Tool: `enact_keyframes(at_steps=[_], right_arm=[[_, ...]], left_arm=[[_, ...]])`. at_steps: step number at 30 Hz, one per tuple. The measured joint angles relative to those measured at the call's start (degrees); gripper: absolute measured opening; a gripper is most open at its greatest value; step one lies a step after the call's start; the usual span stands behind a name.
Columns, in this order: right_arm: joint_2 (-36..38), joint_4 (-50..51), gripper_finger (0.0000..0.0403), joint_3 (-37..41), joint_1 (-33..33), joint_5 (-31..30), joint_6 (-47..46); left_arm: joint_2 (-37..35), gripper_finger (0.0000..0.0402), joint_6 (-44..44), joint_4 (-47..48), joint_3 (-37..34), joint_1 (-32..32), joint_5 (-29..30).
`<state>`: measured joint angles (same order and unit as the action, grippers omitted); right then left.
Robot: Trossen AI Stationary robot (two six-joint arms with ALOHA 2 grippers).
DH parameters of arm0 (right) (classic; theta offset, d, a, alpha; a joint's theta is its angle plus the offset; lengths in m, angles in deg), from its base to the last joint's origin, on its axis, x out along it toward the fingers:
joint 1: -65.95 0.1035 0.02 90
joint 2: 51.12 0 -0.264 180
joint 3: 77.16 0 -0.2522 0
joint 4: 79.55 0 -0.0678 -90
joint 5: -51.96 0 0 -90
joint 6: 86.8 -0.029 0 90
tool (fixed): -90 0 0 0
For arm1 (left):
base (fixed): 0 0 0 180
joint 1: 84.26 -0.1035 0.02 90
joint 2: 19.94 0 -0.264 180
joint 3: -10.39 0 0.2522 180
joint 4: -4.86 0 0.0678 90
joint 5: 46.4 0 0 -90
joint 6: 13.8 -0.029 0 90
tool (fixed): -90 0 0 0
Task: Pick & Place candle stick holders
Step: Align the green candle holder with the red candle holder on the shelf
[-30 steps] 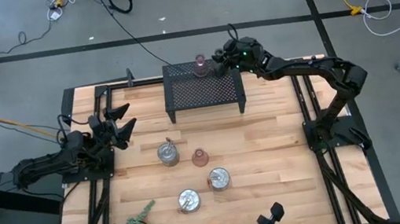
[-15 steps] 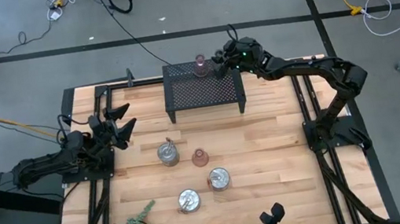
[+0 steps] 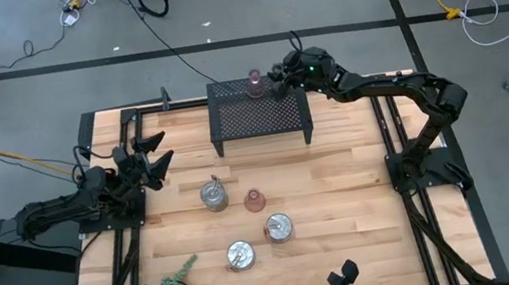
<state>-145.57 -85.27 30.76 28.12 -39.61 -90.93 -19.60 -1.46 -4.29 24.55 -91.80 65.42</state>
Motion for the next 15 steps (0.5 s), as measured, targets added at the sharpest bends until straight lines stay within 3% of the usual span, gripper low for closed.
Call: enact_keyframes(at_steps=[15], right_arm=[[0.02,-0.11,0.0241,0.00,0.18,-0.70,0.59]], left_arm=[[0.00,0.0390,-0.05,0.00,-0.02,0.00,0.00]])
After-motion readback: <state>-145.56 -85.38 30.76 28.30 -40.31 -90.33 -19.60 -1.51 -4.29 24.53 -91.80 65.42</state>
